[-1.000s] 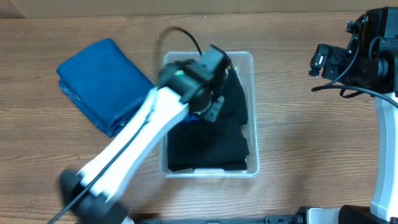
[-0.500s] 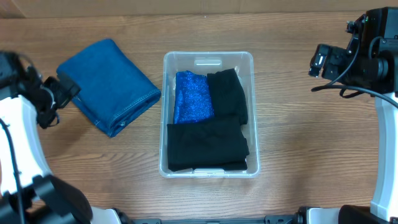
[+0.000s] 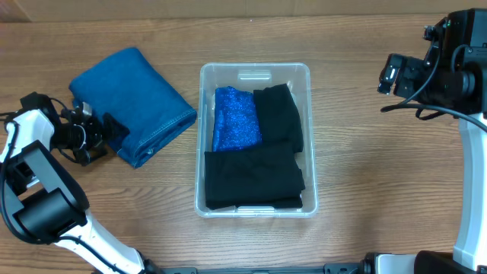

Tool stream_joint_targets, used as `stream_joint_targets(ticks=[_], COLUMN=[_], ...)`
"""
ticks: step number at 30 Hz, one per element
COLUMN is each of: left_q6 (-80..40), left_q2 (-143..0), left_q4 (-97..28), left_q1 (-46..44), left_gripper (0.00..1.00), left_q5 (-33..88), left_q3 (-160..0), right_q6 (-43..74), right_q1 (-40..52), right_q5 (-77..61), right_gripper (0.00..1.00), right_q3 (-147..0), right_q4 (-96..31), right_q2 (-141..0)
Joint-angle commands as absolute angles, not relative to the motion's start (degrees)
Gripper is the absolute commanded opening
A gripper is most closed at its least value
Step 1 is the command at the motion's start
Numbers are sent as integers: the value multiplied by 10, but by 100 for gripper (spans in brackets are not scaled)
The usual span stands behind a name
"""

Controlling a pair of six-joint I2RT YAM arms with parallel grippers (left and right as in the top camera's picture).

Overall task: Pack container
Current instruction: 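Grasp the folded teal denim towel with the left gripper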

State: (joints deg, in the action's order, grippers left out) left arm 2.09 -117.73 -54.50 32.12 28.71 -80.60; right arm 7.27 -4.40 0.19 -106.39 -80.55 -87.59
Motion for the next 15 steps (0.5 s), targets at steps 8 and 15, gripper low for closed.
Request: stream_joint_targets(ticks=[8, 15], left_q6=[-15, -87], left_q2=[-1185, -1185], left_q4=[-418, -307], left_q1=[322, 318], left_gripper=[100, 100], left_q5=[331, 393], left_q3=[-764, -690], right_q6=[73, 73], right_q1=[-45, -45], right_q5=[-1, -1], right_gripper=[100, 100], right_q3=[-1065, -1065], right_q4=[-802, -799], right_q2=[-869, -869])
